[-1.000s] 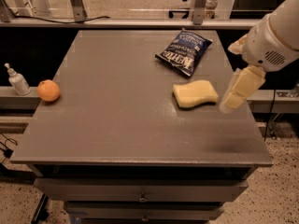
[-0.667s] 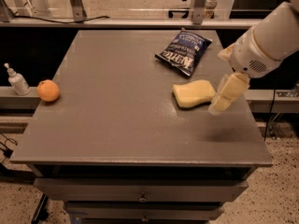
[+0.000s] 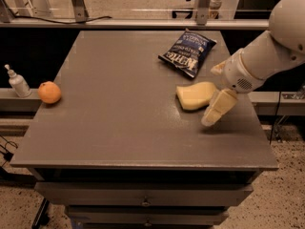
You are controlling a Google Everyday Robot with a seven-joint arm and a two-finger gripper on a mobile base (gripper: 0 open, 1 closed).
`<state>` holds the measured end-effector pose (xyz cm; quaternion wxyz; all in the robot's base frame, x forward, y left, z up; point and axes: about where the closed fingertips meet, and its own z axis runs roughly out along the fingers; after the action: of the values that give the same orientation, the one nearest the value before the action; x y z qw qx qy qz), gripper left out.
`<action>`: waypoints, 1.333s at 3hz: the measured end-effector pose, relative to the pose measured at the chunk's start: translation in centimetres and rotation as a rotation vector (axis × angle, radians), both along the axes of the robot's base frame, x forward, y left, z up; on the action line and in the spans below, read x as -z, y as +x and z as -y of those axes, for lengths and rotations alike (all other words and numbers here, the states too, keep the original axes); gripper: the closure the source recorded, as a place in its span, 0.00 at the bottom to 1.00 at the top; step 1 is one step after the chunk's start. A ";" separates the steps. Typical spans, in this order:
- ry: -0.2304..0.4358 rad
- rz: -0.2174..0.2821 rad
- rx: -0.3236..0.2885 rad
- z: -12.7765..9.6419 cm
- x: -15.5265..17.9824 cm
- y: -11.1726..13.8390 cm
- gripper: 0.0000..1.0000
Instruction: Move sponge near orange
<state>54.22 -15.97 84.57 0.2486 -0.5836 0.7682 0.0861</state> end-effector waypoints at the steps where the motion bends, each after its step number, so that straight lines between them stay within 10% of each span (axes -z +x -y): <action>1: 0.009 0.013 -0.007 -0.6 1.6 1.3 0.18; 4: 0.027 0.039 -0.003 -0.8 1.4 2.6 0.87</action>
Offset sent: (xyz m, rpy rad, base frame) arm 0.0345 0.0034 -0.0192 0.0329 -0.0516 0.0008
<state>56.85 -15.19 83.20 0.2712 -0.5827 0.7613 0.0856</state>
